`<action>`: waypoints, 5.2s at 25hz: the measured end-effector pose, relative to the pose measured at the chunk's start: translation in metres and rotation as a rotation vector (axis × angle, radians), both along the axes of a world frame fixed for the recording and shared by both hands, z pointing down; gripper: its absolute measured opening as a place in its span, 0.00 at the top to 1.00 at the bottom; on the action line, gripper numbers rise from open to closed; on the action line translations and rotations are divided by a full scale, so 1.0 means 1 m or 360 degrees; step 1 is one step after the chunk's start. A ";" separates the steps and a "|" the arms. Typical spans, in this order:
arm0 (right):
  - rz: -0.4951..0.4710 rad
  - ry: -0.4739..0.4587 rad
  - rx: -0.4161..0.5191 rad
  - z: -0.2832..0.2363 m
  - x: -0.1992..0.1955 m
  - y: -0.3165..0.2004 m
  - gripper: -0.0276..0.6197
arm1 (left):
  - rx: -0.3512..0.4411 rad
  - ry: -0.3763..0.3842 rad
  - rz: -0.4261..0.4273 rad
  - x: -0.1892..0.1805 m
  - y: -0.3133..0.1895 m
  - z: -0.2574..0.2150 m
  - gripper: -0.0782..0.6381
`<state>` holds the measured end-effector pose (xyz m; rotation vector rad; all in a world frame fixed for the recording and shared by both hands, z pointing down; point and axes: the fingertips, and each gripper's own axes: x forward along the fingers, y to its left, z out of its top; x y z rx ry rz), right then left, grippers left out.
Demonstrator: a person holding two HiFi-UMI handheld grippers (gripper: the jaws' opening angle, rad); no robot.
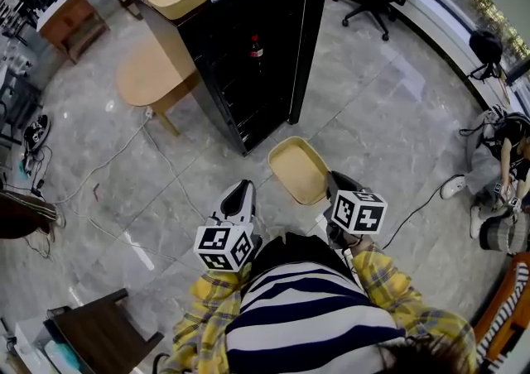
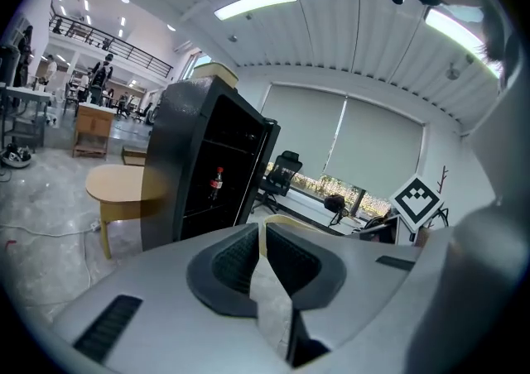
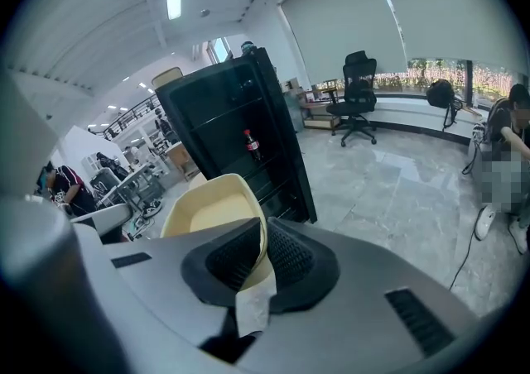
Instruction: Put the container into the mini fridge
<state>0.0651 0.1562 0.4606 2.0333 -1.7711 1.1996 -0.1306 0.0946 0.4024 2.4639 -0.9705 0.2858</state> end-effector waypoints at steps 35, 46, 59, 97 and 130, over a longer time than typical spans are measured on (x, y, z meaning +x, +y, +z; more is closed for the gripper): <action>-0.0432 -0.0075 -0.0100 0.071 0.030 -0.277 0.89 | -0.0052 -0.0077 -0.0519 0.068 -0.151 0.052 0.84; -0.0564 -0.0103 -0.0128 0.101 0.019 -0.330 0.89 | -0.0001 -0.0165 -0.0761 0.081 -0.182 0.077 0.84; -0.0584 -0.0035 0.0000 0.112 0.008 -0.381 0.89 | 0.0050 -0.0253 -0.0817 0.085 -0.201 0.104 0.84; -0.0615 0.0059 0.0209 0.109 -0.031 -0.431 0.89 | 0.0104 -0.0340 -0.0825 0.074 -0.242 0.120 0.84; -0.0708 0.0161 0.0489 0.049 0.038 -0.355 0.89 | 0.0118 -0.0160 -0.0950 0.071 -0.250 0.081 0.84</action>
